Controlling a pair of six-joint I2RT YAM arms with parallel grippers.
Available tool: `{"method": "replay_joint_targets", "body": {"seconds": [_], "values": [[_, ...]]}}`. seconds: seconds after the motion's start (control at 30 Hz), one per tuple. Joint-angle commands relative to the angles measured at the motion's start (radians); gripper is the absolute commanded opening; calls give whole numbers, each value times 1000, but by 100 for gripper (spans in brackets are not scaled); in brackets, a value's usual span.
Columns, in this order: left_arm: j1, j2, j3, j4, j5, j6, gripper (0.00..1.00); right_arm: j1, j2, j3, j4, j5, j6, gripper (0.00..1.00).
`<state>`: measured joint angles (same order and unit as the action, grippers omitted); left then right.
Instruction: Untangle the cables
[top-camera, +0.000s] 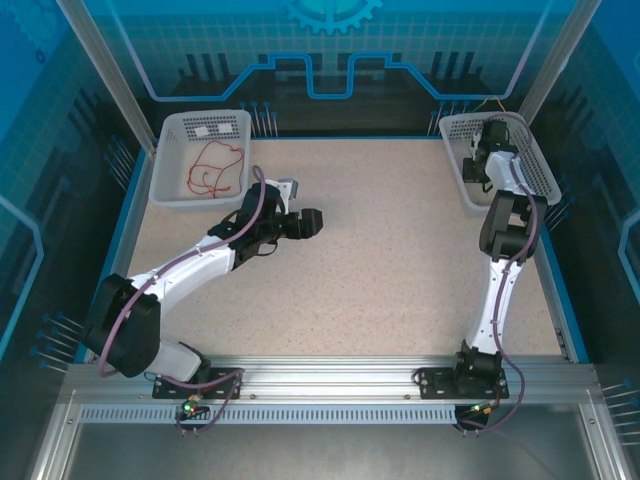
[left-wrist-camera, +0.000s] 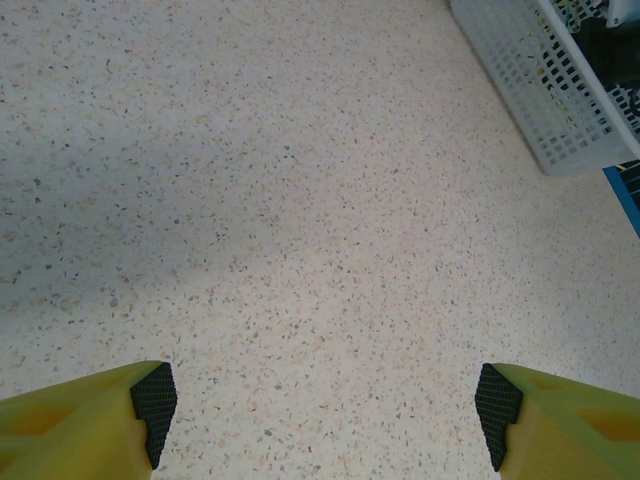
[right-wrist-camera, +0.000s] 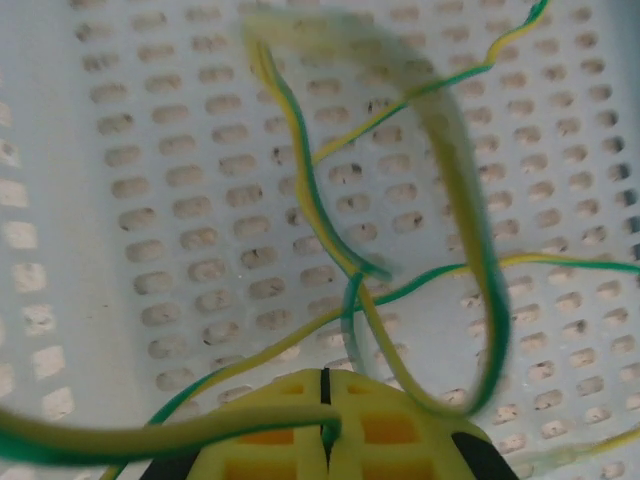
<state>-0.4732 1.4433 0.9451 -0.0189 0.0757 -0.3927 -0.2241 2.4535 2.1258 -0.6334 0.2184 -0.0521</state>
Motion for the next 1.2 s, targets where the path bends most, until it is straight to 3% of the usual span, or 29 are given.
{"method": "replay_joint_targets", "body": {"seconds": [0.0,0.37,0.47,0.6,0.87,1.03,1.13,1.17], "values": [[-2,0,21,-11,6,-1,82,-20,58,58,-94,33,10,0],[-2,13,27,-10,-2,5,82,-4,156,196,-185,-91,63,0],[-2,15,29,-10,-2,8,82,34,164,207,-191,19,43,0],[-2,16,32,-18,-12,22,82,74,166,213,-196,50,-17,0],[-2,20,42,-24,-17,27,82,120,235,405,-390,-7,-71,0],[-2,34,55,-26,-13,26,82,117,229,394,-407,-17,-54,0],[-2,30,62,-30,-13,29,82,116,219,398,-437,8,-37,14],[-2,29,65,-39,-13,33,82,116,204,388,-442,15,-29,30]]}}
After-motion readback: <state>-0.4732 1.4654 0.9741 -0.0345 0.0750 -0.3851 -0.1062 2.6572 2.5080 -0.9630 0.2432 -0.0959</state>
